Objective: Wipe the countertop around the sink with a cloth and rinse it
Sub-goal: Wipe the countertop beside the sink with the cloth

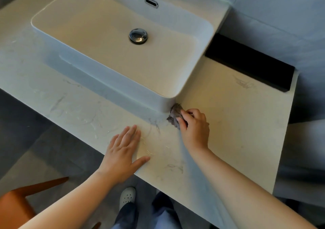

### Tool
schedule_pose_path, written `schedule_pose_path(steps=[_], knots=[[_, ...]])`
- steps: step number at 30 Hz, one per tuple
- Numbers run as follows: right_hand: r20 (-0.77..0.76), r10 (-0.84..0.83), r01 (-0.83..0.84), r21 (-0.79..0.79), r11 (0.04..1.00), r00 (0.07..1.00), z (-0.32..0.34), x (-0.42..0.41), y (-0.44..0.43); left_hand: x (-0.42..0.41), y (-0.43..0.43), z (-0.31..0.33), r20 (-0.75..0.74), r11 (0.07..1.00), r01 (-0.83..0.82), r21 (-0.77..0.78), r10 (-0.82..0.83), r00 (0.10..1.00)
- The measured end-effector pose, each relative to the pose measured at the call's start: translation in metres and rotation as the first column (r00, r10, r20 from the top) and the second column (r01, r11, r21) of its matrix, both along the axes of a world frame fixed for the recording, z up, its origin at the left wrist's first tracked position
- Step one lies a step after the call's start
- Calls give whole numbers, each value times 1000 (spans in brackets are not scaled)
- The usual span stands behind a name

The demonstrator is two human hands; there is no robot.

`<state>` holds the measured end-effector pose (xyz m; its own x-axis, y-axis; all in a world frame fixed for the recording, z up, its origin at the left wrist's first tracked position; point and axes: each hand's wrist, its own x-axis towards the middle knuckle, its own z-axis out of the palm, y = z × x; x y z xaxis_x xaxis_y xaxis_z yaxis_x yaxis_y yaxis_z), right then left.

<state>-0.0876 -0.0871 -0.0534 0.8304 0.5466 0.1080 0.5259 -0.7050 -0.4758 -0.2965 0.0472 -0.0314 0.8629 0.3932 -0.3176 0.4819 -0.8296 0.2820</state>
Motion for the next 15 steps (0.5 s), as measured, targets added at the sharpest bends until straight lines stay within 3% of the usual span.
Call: schedule_pose_path(steps=[5, 15], knots=[[35, 12, -13, 12, 1000, 999, 1, -29, -2, -7, 23, 3, -19, 990, 139, -5, -139, 990], [39, -2, 2, 3, 1000, 999, 1, -104, -19, -9, 33, 9, -12, 974, 208, -93, -210, 978]])
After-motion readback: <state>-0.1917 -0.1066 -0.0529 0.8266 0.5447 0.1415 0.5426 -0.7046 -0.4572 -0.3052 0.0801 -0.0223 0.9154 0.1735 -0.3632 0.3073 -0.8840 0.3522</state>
